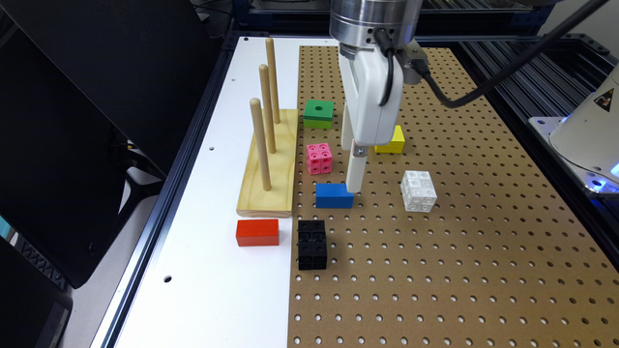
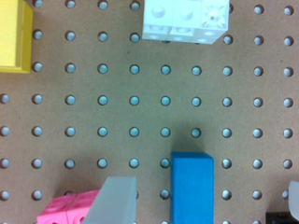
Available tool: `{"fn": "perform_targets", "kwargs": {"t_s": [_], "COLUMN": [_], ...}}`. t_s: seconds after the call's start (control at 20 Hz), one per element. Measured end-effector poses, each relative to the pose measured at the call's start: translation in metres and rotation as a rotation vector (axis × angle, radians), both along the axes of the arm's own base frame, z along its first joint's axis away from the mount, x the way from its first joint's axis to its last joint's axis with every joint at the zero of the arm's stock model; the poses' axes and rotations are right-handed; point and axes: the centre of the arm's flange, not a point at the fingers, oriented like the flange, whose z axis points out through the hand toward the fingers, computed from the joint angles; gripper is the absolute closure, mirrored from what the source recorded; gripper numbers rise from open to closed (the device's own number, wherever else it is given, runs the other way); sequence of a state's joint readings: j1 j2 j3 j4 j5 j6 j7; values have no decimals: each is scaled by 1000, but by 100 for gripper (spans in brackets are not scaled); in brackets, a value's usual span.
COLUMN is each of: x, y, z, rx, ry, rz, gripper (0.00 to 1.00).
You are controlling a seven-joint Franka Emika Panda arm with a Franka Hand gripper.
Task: Pick up narrow blue stick.
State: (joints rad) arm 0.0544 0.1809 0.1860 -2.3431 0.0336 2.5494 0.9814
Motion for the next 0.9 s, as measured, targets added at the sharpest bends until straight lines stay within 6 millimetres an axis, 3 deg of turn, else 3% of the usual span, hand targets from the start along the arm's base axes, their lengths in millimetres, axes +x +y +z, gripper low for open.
{"fn": "perform_targets", "kwargs": {"t_s": [0.25,0.6,0.9], "x": [3,6,10], "y": [-1,-1,0], "z": [1,-35,-36], "rx": [2,13,15], "ry": [-3,-2,-6], "rz": [-3,-7,-8], "gripper": [0,0,0]}}
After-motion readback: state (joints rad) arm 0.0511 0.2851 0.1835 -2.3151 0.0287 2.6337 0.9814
